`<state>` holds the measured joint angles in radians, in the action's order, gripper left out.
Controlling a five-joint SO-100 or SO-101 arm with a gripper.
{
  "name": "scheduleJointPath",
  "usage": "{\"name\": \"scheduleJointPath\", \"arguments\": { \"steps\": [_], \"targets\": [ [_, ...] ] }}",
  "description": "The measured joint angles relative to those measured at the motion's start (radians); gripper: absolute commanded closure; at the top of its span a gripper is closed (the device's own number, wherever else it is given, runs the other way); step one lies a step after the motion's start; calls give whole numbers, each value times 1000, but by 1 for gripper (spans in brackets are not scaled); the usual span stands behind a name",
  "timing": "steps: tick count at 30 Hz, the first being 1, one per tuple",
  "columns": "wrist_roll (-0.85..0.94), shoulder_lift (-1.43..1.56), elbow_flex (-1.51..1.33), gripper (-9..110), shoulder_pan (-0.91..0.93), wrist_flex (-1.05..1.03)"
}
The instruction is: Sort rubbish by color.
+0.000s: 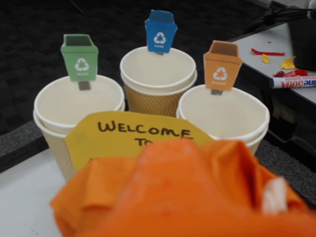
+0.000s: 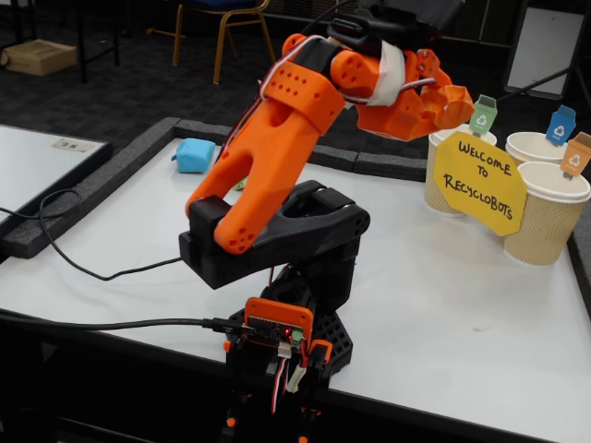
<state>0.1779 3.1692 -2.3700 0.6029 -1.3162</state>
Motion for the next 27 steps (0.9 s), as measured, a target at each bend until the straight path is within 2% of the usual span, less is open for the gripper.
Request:
{"name": "scheduleJointPath", "arguments": {
  "steps": [9, 18, 27],
  "targets": [
    [0, -71, 6, 101, 11, 9],
    [0, -541, 219, 101, 120, 156],
    [0, -1003, 558, 101, 164, 204]
  ]
}}
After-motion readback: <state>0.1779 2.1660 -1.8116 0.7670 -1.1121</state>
